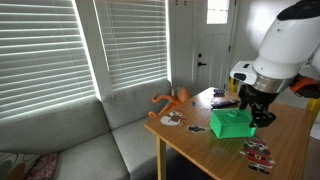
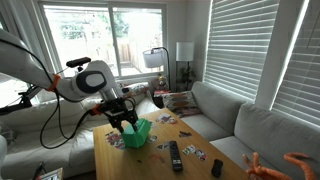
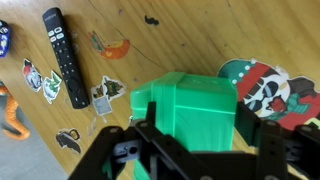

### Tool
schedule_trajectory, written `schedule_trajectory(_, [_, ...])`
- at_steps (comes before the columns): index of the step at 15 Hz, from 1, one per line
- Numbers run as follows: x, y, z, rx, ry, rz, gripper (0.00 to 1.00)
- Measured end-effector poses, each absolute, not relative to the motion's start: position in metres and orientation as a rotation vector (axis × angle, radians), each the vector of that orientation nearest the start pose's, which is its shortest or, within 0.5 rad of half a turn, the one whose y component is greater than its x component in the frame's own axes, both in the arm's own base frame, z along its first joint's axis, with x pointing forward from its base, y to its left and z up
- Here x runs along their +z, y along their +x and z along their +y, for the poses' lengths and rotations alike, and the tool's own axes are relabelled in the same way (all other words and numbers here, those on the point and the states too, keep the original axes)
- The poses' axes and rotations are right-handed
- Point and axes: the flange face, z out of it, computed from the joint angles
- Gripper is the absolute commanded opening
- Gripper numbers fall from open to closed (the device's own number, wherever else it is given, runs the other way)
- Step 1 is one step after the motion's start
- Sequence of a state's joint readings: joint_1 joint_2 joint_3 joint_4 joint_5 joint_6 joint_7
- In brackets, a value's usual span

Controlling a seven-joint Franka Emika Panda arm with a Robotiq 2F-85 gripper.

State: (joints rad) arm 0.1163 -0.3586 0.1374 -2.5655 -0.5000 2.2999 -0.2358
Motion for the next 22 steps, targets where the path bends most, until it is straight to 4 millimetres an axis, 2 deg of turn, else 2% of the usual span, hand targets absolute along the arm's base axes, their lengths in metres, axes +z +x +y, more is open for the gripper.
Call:
schedule_trajectory(1, [0.399,0.413,0.096,-0.151,-3.287,-1.396,1.0])
schedule_trajectory(2, [0.399,0.413,0.095,-0.154,-3.288,-1.392,1.0])
schedule_trajectory(3, [0.4,0.414,0.093,-0.158,-3.29,-1.386,0.9])
schedule_trajectory(4, [0.4,0.415,0.092,-0.163,-3.291,-1.379,0.75])
schedule_trajectory(5, [0.4,0.415,0.09,-0.166,-3.293,-1.372,0.74])
schedule_trajectory(8, [0.398,0.417,0.087,-0.165,-3.293,-1.361,0.53])
schedule_trajectory(11, [0.401,0.419,0.087,-0.19,-3.29,-1.358,0.4])
schedule_trajectory(12, [0.402,0.42,0.088,-0.195,-3.29,-1.358,0.39])
schedule_trajectory(15, [0.403,0.42,0.091,-0.201,-3.288,-1.384,0.21])
schedule_trajectory(17, [0.404,0.419,0.095,-0.206,-3.286,-1.418,0.18])
schedule_trajectory(20, [0.405,0.418,0.1,-0.213,-3.285,-1.467,0.06])
schedule_trajectory(22, [0.405,0.418,0.102,-0.218,-3.287,-1.498,0.06])
